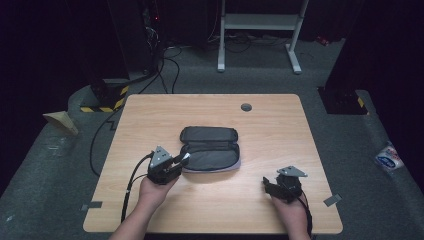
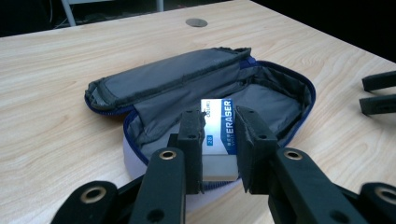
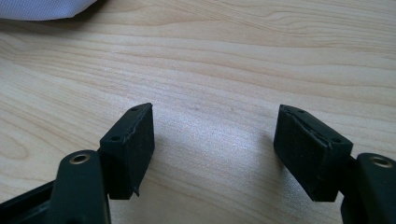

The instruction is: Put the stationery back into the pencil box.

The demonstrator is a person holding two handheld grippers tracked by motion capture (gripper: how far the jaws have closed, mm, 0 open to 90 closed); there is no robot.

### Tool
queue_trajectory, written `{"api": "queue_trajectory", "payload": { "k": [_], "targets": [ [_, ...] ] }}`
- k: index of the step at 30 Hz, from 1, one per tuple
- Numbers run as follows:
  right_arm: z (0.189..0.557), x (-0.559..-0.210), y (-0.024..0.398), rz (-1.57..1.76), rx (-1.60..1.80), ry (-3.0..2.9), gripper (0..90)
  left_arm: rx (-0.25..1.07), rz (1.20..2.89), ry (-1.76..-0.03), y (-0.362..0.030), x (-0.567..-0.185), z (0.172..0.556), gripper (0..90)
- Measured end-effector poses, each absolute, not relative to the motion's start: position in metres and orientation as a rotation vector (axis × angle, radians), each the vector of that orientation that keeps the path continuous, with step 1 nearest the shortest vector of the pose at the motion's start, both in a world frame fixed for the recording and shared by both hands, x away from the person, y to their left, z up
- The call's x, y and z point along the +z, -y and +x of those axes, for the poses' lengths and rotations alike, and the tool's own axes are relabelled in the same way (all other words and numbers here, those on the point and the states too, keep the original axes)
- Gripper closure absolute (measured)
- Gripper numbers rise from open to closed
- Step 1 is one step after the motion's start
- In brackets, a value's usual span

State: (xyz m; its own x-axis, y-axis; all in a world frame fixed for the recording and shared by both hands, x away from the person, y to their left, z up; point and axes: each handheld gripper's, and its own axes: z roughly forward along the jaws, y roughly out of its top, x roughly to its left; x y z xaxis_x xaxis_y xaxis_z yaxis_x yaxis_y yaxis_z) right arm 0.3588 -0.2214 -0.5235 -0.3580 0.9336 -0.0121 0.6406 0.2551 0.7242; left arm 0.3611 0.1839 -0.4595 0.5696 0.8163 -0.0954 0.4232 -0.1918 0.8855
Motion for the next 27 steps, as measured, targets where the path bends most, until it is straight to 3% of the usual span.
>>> {"api": "queue_trajectory", "payload": {
  "k": [27],
  "targets": [
    [0.359,-0.524,0.221,1.429,0.883,-2.088,28.8,0.469,1.892,-1.086,-0.172,-0.463,0.400,73.2]
  ]
}}
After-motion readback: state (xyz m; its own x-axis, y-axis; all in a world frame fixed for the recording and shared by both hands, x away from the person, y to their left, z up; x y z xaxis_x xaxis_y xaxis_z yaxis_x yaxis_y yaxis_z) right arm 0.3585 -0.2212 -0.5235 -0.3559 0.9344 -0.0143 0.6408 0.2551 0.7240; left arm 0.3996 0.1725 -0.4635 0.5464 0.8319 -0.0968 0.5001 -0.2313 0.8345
